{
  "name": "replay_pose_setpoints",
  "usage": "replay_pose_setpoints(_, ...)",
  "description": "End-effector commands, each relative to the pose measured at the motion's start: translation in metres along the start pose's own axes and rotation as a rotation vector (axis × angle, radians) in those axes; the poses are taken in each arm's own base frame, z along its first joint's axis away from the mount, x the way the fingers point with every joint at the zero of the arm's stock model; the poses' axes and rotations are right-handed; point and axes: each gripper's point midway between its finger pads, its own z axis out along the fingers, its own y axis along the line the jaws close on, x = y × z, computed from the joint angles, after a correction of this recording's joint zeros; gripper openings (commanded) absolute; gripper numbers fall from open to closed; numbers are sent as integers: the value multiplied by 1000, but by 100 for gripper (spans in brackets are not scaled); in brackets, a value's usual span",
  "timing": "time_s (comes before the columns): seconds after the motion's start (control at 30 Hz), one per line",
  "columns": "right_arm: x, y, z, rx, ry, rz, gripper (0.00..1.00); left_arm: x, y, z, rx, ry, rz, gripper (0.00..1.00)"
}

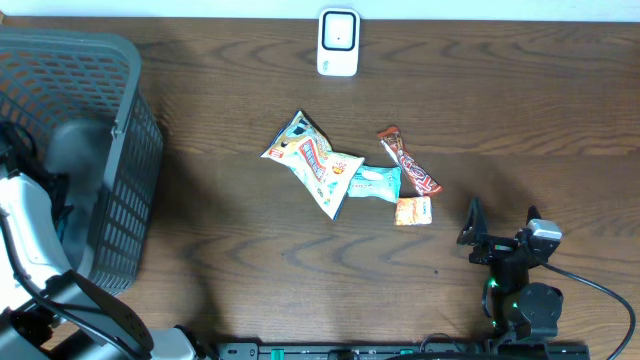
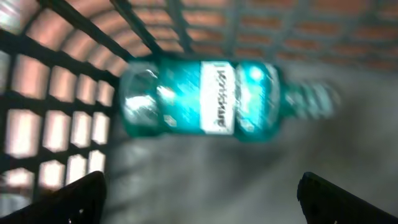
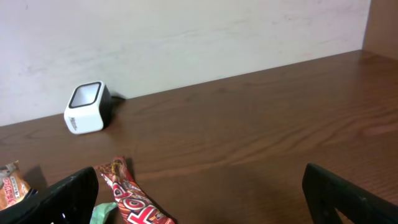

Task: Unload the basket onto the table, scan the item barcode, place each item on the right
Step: 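Move the left gripper back over the basket toward the Listerine bottle, then lower the left gripper into the basket and grasp the teal Listerine bottle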

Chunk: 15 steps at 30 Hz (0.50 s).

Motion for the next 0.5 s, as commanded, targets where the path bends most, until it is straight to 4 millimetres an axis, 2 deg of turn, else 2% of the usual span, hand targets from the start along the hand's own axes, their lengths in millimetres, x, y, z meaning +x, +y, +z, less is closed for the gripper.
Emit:
replay_pose_setpoints(0.0,-1,-2,0,12,-5,-13,99,-31,26,2,-143,-135,13,98)
replay_pose_setpoints(0.1,-1,-2,0,12,-5,-13,99,-35,30,7,-159,-138,-3,98)
replay_pose_setpoints(0.13,-1,-2,0,12,-5,-13,99,-36,31,9,-164,-135,-4,95)
replay_pose_setpoints(0.17,-1,-2,0,12,-5,-13,99,-36,31,12,-168,-133,-5,76)
replay_pose_setpoints(0.2,-1,-2,0,12,-5,-13,99,-35,31,15,-174,-128,-3,54)
replay_pose_setpoints(0.23,-1,-2,0,12,-5,-13,99,-34,31,18,-181,-121,1,39)
replay_pose_setpoints(0.27,-1,-2,0,12,-5,-13,99,-33,31,21,-189,-115,4,26)
replay_pose_setpoints(0.33,-1,-2,0,12,-5,-13,99,-30,30,28,-200,-105,10,8)
replay_pose_setpoints(0.47,-1,-2,0,12,-5,-13,99,-24,26,47,-225,-81,29,8)
